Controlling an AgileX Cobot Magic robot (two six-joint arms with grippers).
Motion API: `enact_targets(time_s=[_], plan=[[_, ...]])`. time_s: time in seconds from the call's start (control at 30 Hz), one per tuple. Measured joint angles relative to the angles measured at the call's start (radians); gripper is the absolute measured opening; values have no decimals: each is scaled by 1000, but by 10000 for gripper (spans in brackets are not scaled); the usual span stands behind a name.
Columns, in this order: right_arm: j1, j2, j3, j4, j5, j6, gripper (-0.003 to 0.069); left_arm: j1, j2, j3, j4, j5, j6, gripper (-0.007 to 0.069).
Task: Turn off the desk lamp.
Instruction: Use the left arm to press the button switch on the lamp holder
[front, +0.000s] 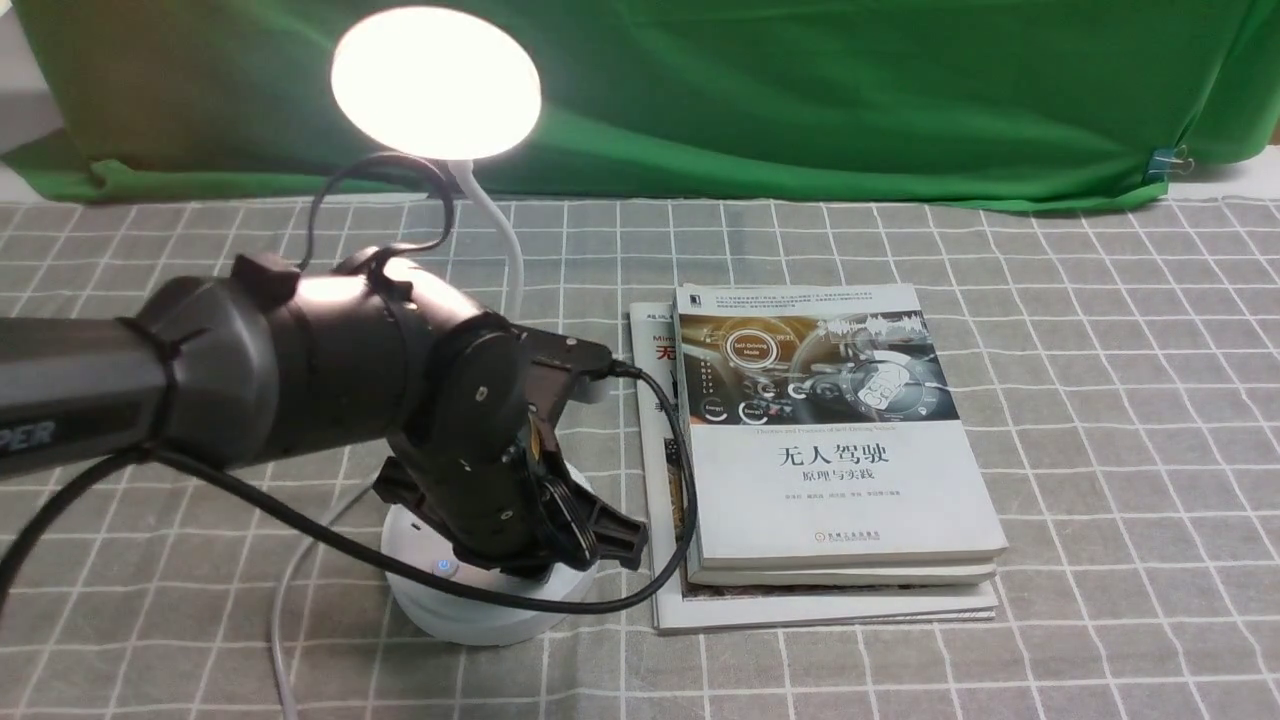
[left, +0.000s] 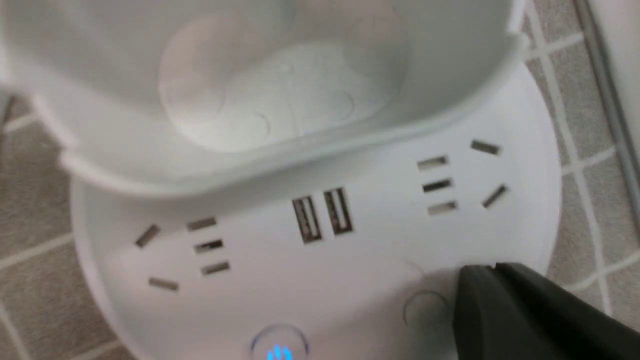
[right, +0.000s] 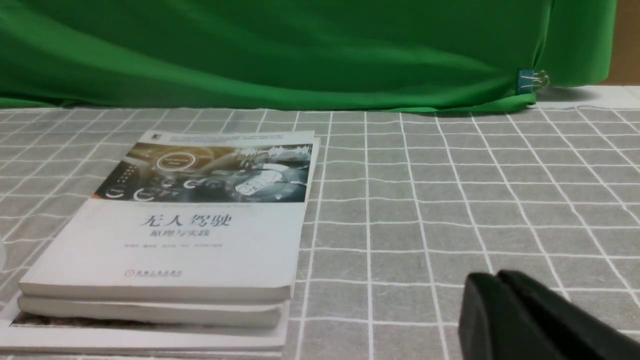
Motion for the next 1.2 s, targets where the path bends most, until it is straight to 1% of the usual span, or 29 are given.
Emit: enact_targets(time_s=[0.27, 0.7, 1.2], plan=[[0, 0, 0, 0, 0, 0, 36, 0, -48, 3, 12, 1, 0, 1], [0, 0, 0, 0, 0, 0, 36, 3, 43, -8, 16, 16, 0, 1], [0, 0, 0, 0, 0, 0, 36, 0, -49, 4, 15, 21, -1, 1]])
